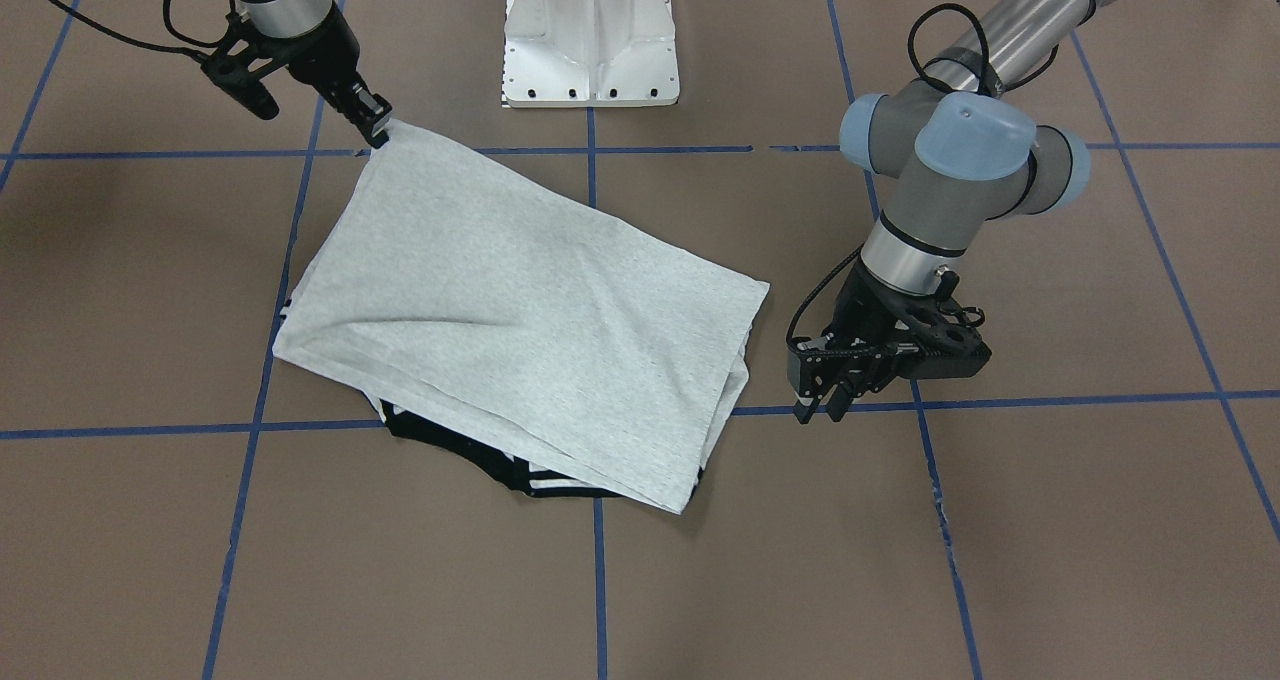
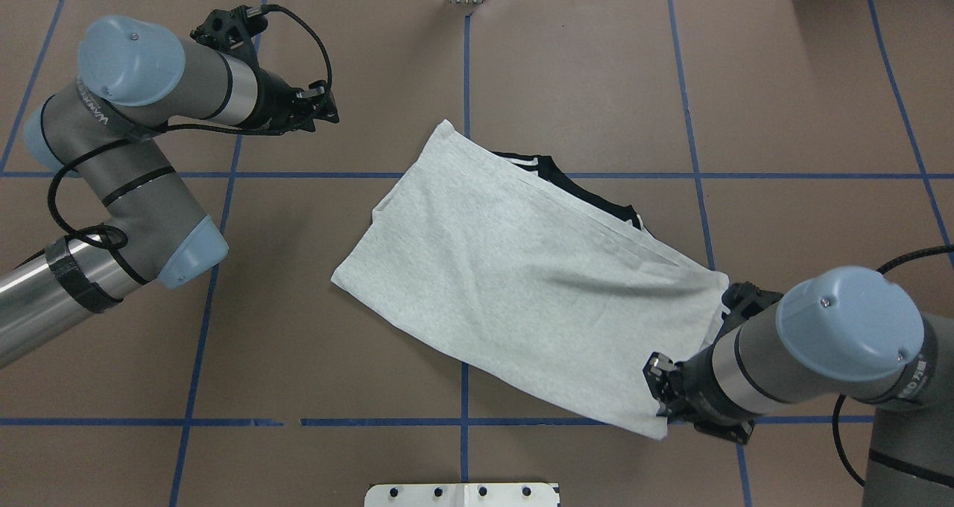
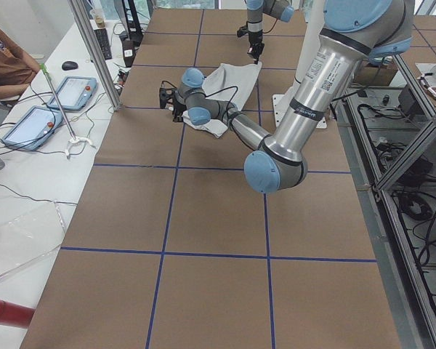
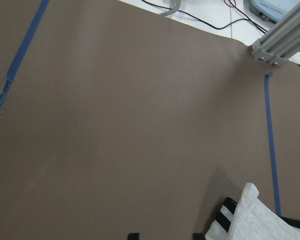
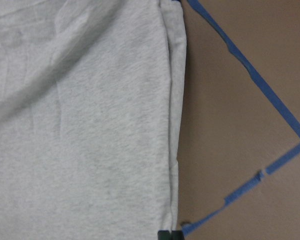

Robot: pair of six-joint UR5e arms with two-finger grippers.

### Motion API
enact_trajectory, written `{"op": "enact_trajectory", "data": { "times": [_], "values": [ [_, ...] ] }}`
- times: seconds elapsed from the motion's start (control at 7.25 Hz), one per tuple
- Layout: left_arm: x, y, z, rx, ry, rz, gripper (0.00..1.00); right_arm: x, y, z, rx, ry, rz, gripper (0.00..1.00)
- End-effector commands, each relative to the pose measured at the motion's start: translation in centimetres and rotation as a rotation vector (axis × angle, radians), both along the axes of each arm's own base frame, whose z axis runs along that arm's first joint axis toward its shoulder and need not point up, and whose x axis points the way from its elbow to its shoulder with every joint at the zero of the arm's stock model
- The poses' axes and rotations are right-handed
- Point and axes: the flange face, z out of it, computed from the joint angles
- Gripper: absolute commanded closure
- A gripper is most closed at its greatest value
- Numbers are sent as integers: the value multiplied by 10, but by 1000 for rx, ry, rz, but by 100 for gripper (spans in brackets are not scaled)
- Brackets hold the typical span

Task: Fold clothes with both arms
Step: 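Drag the folded shirt's edge toward the robot with the right gripper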

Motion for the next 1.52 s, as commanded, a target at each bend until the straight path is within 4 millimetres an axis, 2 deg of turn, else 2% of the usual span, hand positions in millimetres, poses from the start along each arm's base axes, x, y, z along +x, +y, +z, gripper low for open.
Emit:
{"op": "enact_trajectory", "data": {
  "times": [0.0, 0.14, 0.28, 0.41, 0.55, 0.69, 0.83, 0.97, 1.1, 1.38],
  "values": [
    [26, 68, -10, -87, 82, 76, 47, -23, 80, 5, -64, 7, -231, 100],
    [30, 81, -15, -129, 109, 76, 41, -23, 83, 3, -71, 5, -229, 1],
    [45, 105, -8, -168, 112, 103, 36, -23, 82, 1, -73, 3, -218, 0],
    [46, 132, -1, -194, 118, 130, 30, -20, 64, 1, -87, 20, -117, 0],
    [47, 158, 7, -230, 118, 155, 27, -5, 28, -4, -105, 20, 19, 0],
    [65, 186, 15, -291, 115, 187, 27, 8, -6, -21, -97, -22, 99, 0],
    [83, 198, 27, -308, 89, 186, 27, 15, -53, -20, -78, -27, 193, 0],
    [102, 206, 34, -303, 67, 179, 27, 24, -90, -27, -51, -45, 251, 0],
    [108, 211, 34, -300, 63, 184, 28, 29, -105, -21, -25, -40, 257, 0],
    [109, 211, 36, -301, 58, 182, 36, 29, -112, -14, -20, -26, 256, 0]
  ]
}}
